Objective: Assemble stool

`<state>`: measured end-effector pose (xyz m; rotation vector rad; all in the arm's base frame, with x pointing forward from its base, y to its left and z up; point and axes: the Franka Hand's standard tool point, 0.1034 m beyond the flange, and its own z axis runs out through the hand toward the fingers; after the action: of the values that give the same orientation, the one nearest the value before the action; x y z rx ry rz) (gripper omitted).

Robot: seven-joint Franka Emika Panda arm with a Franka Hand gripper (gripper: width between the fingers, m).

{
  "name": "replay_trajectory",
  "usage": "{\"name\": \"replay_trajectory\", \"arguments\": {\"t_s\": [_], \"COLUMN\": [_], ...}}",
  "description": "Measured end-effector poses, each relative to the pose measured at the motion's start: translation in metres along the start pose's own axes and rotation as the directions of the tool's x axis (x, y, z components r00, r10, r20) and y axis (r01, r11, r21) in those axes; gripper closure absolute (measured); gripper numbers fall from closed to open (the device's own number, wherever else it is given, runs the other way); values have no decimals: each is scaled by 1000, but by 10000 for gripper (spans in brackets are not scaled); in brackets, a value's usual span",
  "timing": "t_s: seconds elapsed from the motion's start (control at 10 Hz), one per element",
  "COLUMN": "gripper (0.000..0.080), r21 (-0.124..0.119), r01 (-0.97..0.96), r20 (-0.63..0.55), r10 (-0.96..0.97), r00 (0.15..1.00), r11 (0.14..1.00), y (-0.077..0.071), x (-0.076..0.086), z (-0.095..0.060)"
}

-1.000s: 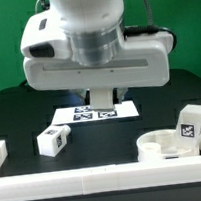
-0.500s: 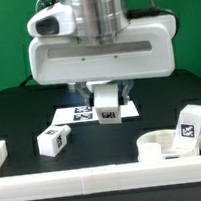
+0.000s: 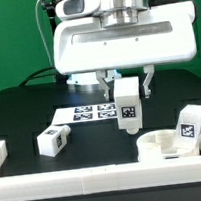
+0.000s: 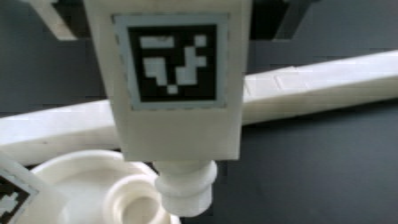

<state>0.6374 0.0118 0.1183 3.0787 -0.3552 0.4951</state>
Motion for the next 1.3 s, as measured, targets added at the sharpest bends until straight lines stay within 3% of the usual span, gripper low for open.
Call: {"name": "replay_trajectory", "arguments": {"t_s": [0.2,0.5,0.7,0.8,1.0,1.3], "gripper": [462,462,462,462,462,462], "r21": [7,12,11,17,15,5], "r01": [29,49,49,62,76,86], "r20": [-115,-134,-130,-250,-349,-334], "r10": [-29,-47,-47,-56,-66,-79], "r00": [993,990,990,967,935,939], "r11": [1000,999,999,998,997,996], "y": [-9,-19,-19,-22,-27,-26], "x": [-6,-6,-6,0,-11,-15], "z": [3,3,4,1,5,8]}}
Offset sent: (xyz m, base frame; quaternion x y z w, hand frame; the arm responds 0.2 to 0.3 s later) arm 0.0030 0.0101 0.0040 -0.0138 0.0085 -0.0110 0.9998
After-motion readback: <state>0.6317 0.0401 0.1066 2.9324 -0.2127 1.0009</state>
